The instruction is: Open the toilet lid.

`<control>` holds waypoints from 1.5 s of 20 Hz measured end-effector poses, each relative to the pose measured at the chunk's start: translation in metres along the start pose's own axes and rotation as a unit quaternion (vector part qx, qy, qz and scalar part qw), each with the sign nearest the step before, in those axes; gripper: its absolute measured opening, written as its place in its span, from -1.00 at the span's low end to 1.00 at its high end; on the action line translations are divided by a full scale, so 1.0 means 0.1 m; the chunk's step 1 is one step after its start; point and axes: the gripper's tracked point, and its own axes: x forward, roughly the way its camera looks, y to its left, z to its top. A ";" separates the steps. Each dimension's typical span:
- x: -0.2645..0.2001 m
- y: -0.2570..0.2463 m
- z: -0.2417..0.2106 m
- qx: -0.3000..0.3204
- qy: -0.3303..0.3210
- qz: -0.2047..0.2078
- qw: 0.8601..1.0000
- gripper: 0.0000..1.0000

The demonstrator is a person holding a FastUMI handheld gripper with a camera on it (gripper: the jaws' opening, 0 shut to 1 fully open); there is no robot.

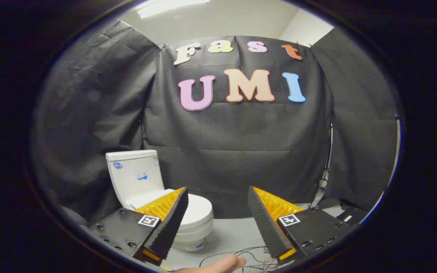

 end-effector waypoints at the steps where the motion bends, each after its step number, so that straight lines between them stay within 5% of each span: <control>1: 0.17 0.06 0.00 -0.008 0.002 0.004 1.000 0.96; 5: 0.76 0.42 0.38 0.009 -0.074 0.037 0.997 0.95; 8: 0.97 0.69 0.28 0.041 -0.074 0.004 0.996 0.95; 14: 0.49 1.84 -0.05 0.073 -0.064 0.003 0.995 0.96; 18: 0.03 2.31 -0.57 0.039 -0.015 0.008 0.999 0.96; 30: 0.23 2.52 -0.75 0.060 -0.007 -0.016 0.998 0.97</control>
